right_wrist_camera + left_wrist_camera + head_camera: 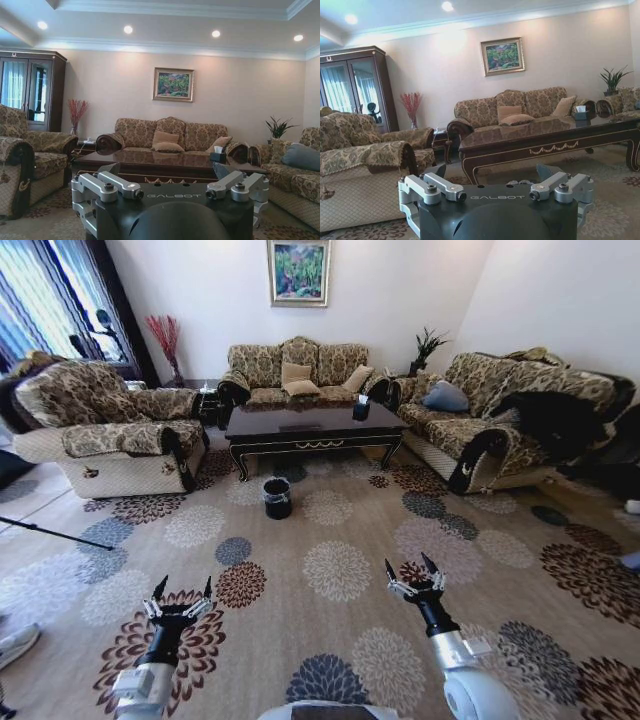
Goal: Move to the front of the table and pick up the trash from the floor, then place it into the trash bin.
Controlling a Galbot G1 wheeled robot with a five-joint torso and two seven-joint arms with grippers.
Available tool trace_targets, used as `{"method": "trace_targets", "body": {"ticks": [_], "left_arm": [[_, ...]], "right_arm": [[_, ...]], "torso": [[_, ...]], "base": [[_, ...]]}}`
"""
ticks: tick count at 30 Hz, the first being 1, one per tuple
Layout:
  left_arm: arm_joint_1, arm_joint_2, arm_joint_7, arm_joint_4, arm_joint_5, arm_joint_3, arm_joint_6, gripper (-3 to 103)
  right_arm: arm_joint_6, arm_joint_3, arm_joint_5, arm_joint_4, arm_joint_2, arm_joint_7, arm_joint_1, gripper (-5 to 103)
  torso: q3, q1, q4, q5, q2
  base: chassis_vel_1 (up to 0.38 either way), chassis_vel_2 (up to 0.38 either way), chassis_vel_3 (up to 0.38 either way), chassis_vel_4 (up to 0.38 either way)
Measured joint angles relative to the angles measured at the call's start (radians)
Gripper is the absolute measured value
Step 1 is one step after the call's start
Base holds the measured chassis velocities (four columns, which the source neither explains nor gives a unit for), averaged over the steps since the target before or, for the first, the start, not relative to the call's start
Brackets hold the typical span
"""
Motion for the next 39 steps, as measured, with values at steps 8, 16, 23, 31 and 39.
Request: {"method": "trace_targets", "body": {"ticks": [8, 16, 23, 31, 39], "left_arm": [[0.000, 0.000, 0.000, 0.000, 0.000, 0.000, 0.000, 100], [0.000, 0.000, 0.000, 0.000, 0.000, 0.000, 0.000, 100], [0.000, 0.000, 0.000, 0.000, 0.000, 0.000, 0.000, 100], [0.000, 0.000, 0.000, 0.000, 0.000, 0.000, 0.000, 100], [0.000, 0.000, 0.000, 0.000, 0.000, 0.000, 0.000, 100]], "right_arm": [[0.000, 0.000, 0.000, 0.000, 0.000, 0.000, 0.000, 100], [0.000, 0.000, 0.000, 0.000, 0.000, 0.000, 0.000, 100], [0.000, 0.000, 0.000, 0.000, 0.000, 0.000, 0.000, 100], [0.000, 0.000, 0.000, 0.000, 0.000, 0.000, 0.000, 100], [0.000, 0.000, 0.000, 0.000, 0.000, 0.000, 0.000, 100]], "torso": [[0.021, 0.016, 0.0000, 0.0000, 0.037], [0.040, 0.031, 0.0000, 0.0000, 0.071], [0.061, 0.048, 0.0000, 0.0000, 0.109], [0.084, 0.067, 0.0000, 0.0000, 0.151], [0.104, 0.083, 0.0000, 0.0000, 0.188]], "base": [[0.000, 0.000, 0.000, 0.000], [0.000, 0.000, 0.000, 0.000], [0.000, 0.000, 0.000, 0.000], [0.000, 0.000, 0.000, 0.000], [0.000, 0.000, 0.000, 0.000]]}}
